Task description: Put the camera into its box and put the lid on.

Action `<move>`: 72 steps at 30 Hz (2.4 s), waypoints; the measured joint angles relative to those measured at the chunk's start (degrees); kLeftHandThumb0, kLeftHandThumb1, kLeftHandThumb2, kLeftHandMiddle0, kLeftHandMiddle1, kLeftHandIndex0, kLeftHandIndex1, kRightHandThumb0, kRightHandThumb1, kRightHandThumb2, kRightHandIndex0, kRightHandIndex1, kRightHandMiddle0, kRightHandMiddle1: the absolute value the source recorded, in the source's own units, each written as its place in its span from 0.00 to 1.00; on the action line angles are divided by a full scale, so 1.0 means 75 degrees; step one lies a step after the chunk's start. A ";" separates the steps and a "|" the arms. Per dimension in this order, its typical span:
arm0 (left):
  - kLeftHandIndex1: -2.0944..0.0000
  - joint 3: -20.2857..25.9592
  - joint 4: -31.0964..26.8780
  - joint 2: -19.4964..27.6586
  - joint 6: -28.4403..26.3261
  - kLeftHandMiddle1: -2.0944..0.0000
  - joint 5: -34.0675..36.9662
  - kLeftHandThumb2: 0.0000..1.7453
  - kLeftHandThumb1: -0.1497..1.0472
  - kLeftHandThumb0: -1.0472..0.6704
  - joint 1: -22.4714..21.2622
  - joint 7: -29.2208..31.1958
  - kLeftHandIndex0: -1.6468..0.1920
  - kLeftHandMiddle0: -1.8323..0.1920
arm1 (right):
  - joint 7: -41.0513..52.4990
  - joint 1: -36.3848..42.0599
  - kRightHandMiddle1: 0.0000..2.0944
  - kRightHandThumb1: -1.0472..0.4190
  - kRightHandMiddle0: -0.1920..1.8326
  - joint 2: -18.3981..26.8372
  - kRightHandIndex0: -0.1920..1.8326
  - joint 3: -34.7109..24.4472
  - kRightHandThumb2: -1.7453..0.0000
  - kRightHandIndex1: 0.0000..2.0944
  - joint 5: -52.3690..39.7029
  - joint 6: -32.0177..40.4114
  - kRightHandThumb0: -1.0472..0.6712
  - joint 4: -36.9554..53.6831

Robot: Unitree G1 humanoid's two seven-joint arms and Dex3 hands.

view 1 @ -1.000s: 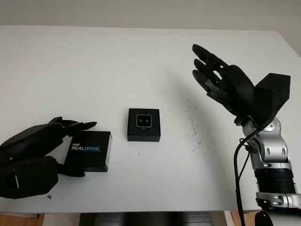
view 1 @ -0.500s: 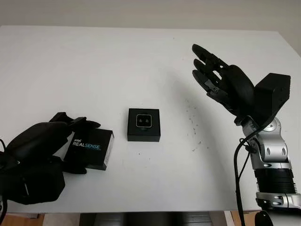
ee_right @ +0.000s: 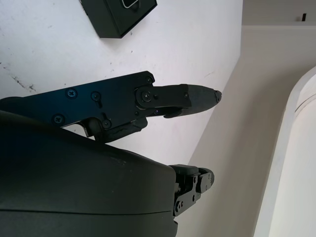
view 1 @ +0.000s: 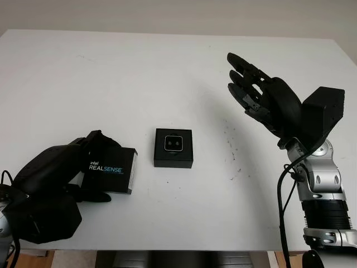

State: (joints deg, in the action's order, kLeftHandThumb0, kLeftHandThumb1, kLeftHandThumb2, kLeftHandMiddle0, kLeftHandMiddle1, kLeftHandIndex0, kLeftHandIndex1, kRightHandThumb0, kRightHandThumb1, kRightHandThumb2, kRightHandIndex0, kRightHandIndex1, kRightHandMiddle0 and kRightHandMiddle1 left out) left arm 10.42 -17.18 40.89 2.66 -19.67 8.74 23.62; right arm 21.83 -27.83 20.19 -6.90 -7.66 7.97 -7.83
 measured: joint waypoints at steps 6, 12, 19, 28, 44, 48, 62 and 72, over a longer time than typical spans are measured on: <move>0.00 0.0074 -0.0519 -0.0016 -0.1197 0.00 0.0309 0.14 1.00 0.39 -0.0177 0.0509 0.89 0.82 | -0.0191 0.0015 0.03 0.00 0.16 -0.0040 0.11 0.0000 0.82 0.02 -0.0033 0.0298 0.30 0.0015; 0.00 0.0133 -0.1258 0.0283 -0.2993 0.00 0.0405 0.11 1.00 0.41 -0.1046 0.1251 0.85 0.77 | -0.0652 0.0062 0.01 0.00 0.13 -0.0362 0.10 0.0132 0.78 0.02 0.0029 0.0560 0.27 0.0374; 0.00 -0.0280 -0.1518 0.0798 -0.4148 0.00 0.0403 0.08 1.00 0.43 -0.2412 0.1936 0.80 0.72 | -0.1059 0.0266 0.01 0.00 0.08 -0.0912 0.05 0.0322 0.73 0.01 0.0068 0.0483 0.27 0.0649; 0.00 -0.1041 -0.1503 0.1065 -0.4819 0.00 0.0359 0.07 1.00 0.43 -0.3690 0.2410 0.79 0.71 | -0.1156 0.0614 0.02 0.00 0.06 -0.1190 0.04 0.0444 0.74 0.01 -0.0044 0.0663 0.26 0.0845; 0.00 -0.2446 -0.0856 0.0895 -0.5697 0.00 0.0347 0.10 1.00 0.40 -0.5063 0.2843 0.71 0.68 | -0.1860 0.0787 0.01 0.00 0.01 -0.1670 0.00 0.0380 0.69 0.00 -0.0018 0.0063 0.21 0.0947; 0.00 -0.2496 -0.0747 0.0478 -0.6620 0.00 0.0816 0.10 1.00 0.38 -0.5322 0.2930 0.68 0.63 | -0.1993 0.0831 0.02 0.00 0.02 -0.1710 0.00 0.0441 0.71 0.01 0.0060 0.0089 0.20 0.1182; 0.00 -0.2588 -0.0850 -0.0177 -0.8308 0.00 0.1682 0.13 1.00 0.39 -0.5364 0.2166 0.59 0.57 | -0.2118 0.0907 0.03 0.00 0.03 -0.1829 0.01 0.0435 0.72 0.02 0.0068 0.0167 0.21 0.1328; 0.00 -0.2789 -0.1054 -0.0168 -0.8385 0.00 0.1847 0.13 1.00 0.39 -0.5421 0.1783 0.58 0.54 | -0.2051 0.0907 0.03 0.00 0.03 -0.1831 0.01 0.0429 0.73 0.02 0.0108 0.0156 0.21 0.1328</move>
State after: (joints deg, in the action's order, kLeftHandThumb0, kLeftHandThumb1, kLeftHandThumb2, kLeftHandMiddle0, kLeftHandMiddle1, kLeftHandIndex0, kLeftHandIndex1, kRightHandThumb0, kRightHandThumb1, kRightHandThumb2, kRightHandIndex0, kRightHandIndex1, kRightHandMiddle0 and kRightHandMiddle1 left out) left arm -10.49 -25.08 39.63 -60.23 -5.82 -31.92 36.99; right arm 6.44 -21.02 6.46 -3.68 -6.85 9.14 2.13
